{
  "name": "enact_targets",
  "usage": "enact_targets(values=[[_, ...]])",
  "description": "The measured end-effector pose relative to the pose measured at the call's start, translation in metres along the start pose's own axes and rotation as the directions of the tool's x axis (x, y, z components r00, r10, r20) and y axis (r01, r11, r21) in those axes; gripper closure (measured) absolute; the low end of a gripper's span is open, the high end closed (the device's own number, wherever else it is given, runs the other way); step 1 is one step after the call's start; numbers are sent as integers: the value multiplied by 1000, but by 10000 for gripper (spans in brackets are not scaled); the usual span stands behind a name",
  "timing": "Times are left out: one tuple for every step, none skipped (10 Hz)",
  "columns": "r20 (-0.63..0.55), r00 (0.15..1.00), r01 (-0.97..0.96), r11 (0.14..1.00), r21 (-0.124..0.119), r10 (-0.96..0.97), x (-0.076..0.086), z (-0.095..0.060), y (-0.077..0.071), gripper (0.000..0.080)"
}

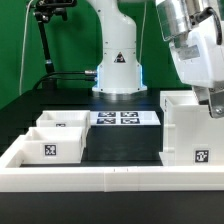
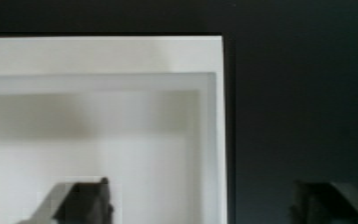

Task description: Assemble drawer

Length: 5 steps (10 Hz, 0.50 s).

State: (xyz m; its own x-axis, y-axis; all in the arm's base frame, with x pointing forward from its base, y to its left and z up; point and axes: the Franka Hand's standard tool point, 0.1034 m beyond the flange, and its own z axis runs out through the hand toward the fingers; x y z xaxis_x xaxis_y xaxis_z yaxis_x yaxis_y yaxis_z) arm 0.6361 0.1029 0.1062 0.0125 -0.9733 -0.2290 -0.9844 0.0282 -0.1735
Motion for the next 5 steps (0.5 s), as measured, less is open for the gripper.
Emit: enact_targets(values=[[0,1000,1,1000,0,-1,0,0,0,225],[0,1000,2,1000,0,-2,0,0,0,166],[0,1000,4,1000,0,-4,0,0,0,166],[5,998,56,998,-10,-56,0,-3,2,152],[20,992,126,992,-28,-125,1,-13,5,151]])
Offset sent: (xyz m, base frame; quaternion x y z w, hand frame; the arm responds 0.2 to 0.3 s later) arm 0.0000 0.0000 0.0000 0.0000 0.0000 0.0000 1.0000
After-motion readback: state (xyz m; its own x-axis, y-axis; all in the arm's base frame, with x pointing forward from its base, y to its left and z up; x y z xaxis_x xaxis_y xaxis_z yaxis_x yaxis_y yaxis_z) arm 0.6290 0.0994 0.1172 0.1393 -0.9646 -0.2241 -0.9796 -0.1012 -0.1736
